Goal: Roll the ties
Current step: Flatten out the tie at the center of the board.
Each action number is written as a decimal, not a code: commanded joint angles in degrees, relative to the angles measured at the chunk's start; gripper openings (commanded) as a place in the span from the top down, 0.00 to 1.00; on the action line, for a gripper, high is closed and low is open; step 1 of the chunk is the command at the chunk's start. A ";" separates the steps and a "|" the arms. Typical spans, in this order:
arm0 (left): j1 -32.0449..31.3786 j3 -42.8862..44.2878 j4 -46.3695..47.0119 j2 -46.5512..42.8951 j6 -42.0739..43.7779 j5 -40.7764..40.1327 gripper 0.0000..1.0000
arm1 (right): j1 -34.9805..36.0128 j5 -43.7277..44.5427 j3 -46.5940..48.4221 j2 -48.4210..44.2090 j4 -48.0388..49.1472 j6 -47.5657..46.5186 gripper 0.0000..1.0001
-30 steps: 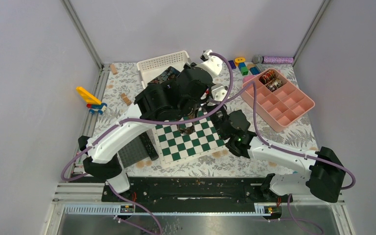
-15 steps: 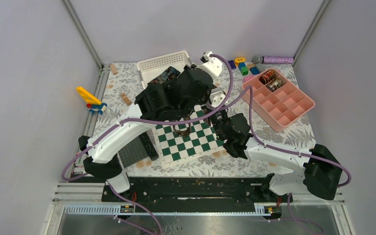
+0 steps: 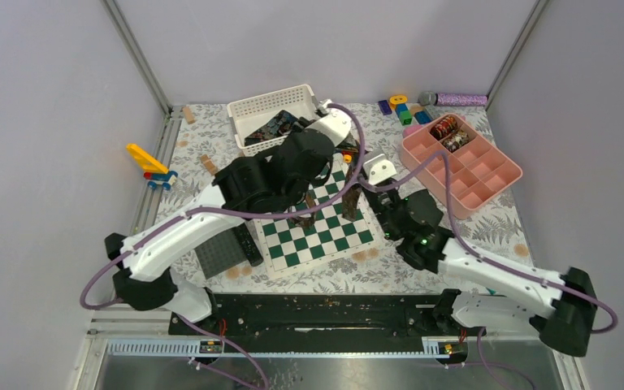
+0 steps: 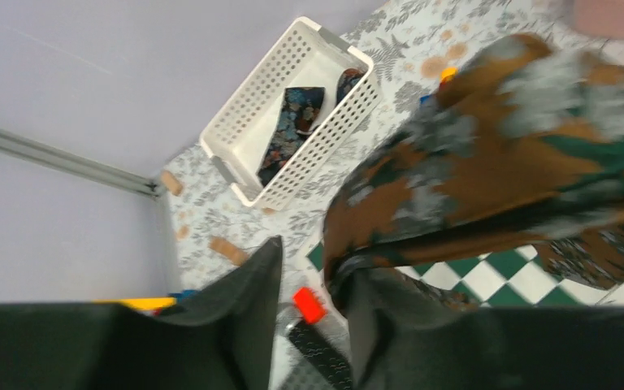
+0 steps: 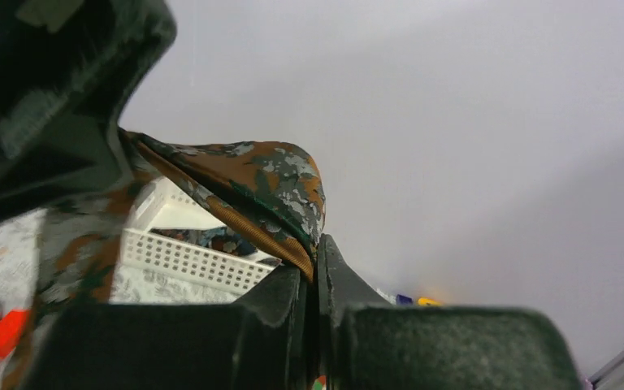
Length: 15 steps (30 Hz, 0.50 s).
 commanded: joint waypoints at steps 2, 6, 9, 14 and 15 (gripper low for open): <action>1.93 -13.34 21.03 -10.11 -3.76 3.94 0.58 | 0.36 -6.29 7.71 -10.20 -22.75 5.02 1.00; 2.03 -21.05 30.89 -12.61 -5.49 8.30 0.46 | 0.38 -8.48 13.47 -11.95 -34.64 9.22 1.00; 2.19 -26.69 35.40 -14.93 -8.51 14.11 0.39 | 0.42 -2.62 15.92 -12.25 -37.58 10.30 1.00; 2.20 -43.61 48.96 -24.06 -12.20 25.07 0.30 | 0.38 5.61 22.99 -11.46 -43.50 10.11 1.00; 2.20 -47.27 51.62 -25.71 -12.76 27.35 0.29 | 0.38 6.85 24.66 -11.08 -45.00 10.19 1.00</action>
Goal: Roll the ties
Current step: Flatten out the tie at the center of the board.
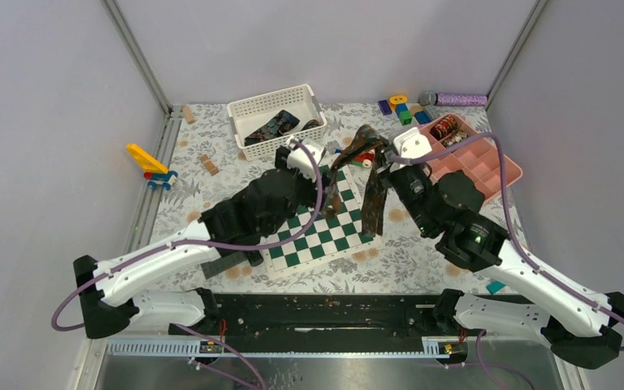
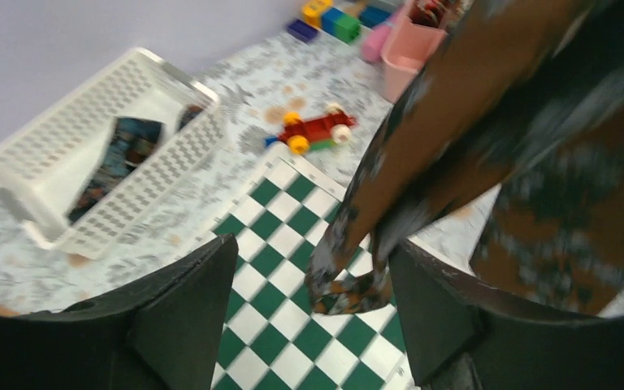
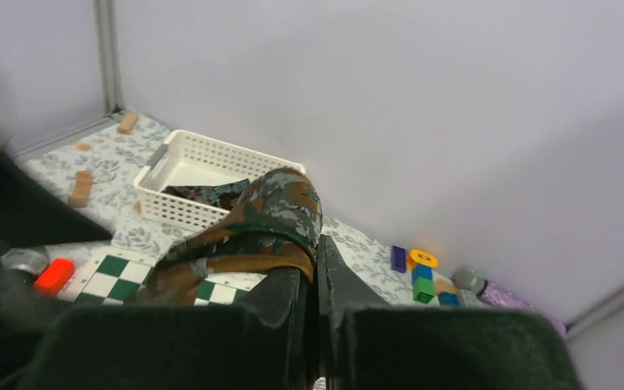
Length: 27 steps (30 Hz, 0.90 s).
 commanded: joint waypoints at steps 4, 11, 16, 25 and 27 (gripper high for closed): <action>0.32 -23.54 26.24 -13.67 -8.43 18.21 0.26 | 0.29 10.44 12.82 0.96 -10.88 1.57 1.00; 0.23 -39.12 42.25 -19.23 -22.99 19.02 0.13 | 0.28 11.03 19.08 1.89 -17.06 3.44 1.00; -0.17 -41.95 48.00 -18.23 -32.21 17.72 0.06 | 0.29 14.75 21.44 2.28 -17.90 5.30 1.00; -3.29 -41.99 53.10 -13.01 -36.55 17.07 0.01 | 0.29 17.96 27.22 6.62 -23.37 11.35 1.00; -3.40 -42.03 54.31 -11.73 -37.35 16.22 0.01 | 0.29 17.09 27.46 6.82 -23.35 12.34 1.00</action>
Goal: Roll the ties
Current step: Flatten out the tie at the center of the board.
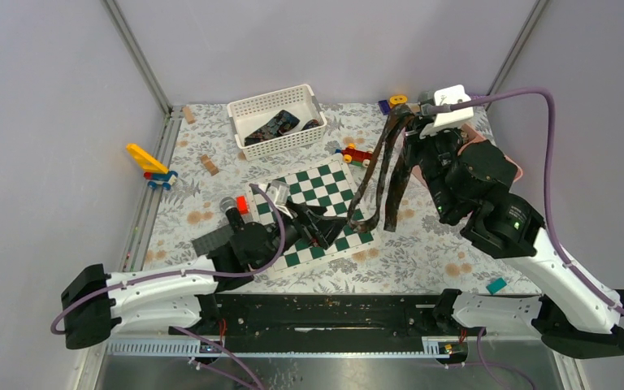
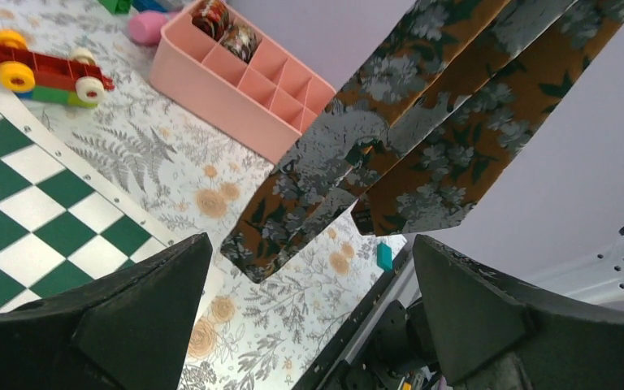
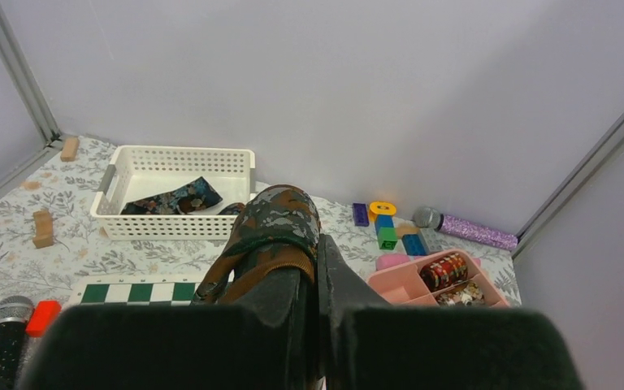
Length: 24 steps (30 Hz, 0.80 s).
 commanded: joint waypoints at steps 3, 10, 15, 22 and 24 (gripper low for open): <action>-0.93 1.07 6.53 3.89 -2.62 -1.76 0.01 | 0.30 0.49 3.71 1.07 -1.46 4.30 1.00; -3.16 2.47 5.51 8.84 1.81 -5.76 0.01 | 0.27 -0.67 4.72 2.33 -2.28 5.79 1.00; -3.77 2.57 7.57 11.72 2.01 -6.07 0.01 | 0.29 -0.67 4.94 2.55 -2.27 6.13 1.00; -5.33 4.28 9.32 14.11 2.37 -4.62 0.01 | 0.29 -0.71 4.99 3.26 -2.39 6.26 1.00; -5.57 4.65 9.11 14.84 2.30 -5.12 0.01 | 0.29 -1.29 5.07 3.37 -2.69 6.94 1.00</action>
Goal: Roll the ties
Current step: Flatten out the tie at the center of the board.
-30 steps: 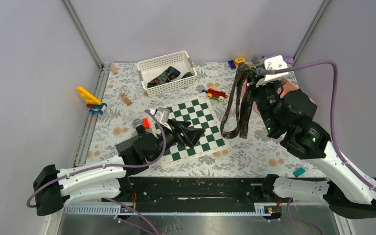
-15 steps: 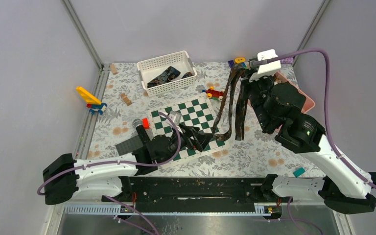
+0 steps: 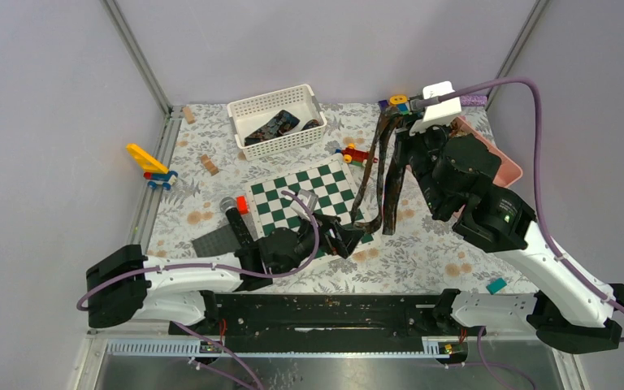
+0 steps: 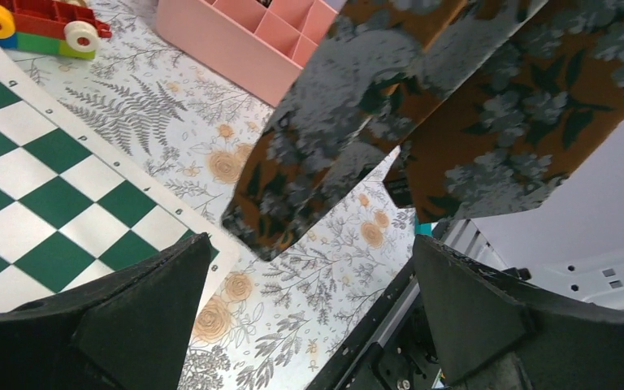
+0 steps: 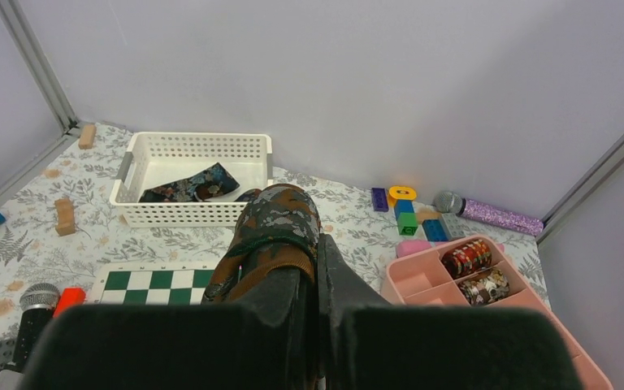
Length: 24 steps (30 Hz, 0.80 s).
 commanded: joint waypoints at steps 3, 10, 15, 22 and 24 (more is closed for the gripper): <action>-0.77 3.43 4.56 2.37 0.06 -2.93 0.01 | 0.29 -1.20 3.13 0.37 0.42 2.39 1.00; -0.77 5.13 4.29 8.98 -2.55 -12.85 0.02 | 0.29 -2.50 3.52 -0.07 -0.28 4.11 1.00; -0.78 5.76 11.86 15.22 -3.52 -18.20 0.02 | 0.25 -3.24 2.87 -1.00 -0.87 5.97 1.00; -0.53 6.64 23.96 22.02 -4.51 -21.10 0.03 | 0.27 -2.92 0.26 -4.06 -1.43 8.79 1.00; 0.17 6.47 25.06 22.15 -5.67 -22.90 0.05 | 0.29 -2.44 -0.26 -5.06 -1.54 9.42 1.00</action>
